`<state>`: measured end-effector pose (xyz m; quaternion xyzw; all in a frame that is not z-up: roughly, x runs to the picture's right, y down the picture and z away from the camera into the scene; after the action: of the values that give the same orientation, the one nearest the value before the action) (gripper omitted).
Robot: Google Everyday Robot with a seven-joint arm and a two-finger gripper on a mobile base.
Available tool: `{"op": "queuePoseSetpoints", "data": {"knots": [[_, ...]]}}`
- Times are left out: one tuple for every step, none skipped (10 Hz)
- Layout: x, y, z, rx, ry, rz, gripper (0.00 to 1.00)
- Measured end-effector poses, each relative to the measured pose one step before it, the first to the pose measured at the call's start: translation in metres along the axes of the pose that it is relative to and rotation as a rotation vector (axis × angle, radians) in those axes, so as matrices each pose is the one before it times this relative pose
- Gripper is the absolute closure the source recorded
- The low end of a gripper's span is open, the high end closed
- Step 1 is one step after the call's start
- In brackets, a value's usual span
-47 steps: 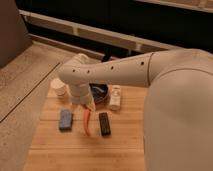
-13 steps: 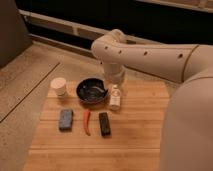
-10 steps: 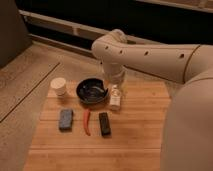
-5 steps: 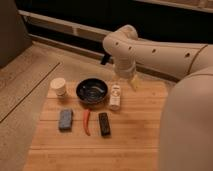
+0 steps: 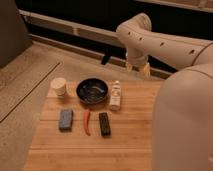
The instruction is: Place the bottle in the ceramic bowl
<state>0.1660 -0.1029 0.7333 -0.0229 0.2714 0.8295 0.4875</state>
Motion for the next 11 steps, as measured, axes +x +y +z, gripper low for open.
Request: {"op": "queuePoseSetpoints", "data": {"knots": [[-0.00565,0.01309,-0.00580,-0.05029,-0.00027,-0.05569,0.35],[-0.00402,0.01239,-0.00369,-0.05179,0.00494,-0.05372,0.35],[-0.00144,0.01091,0.00120,-0.04655,0.01397,-0.04971,0.35],[0.00014,0.00580,0.00507,-0.03204,0.02001,-0.03028,0.35],[0.00101,0.00299,0.01319,-0.03372,0.03832,-0.03539,0.35],[0.00070,-0.00129,0.01029,-0.00785,0.02472,-0.01609,0.35],[0.00018,-0.00096,0.01093,-0.00274,0.02721,-0.02391,0.35],[-0.00077,-0.00006,0.00659,0.00665,0.01716,-0.02345,0.35],[-0.00511,0.00146,0.00595,0.02390,0.01332,-0.04773,0.35],[-0.00337,0.00219,0.00156,0.01868,0.00434,-0.02910,0.35],[-0.00434,0.00766,0.00158,0.01535,0.00254,-0.03728,0.35]]}}
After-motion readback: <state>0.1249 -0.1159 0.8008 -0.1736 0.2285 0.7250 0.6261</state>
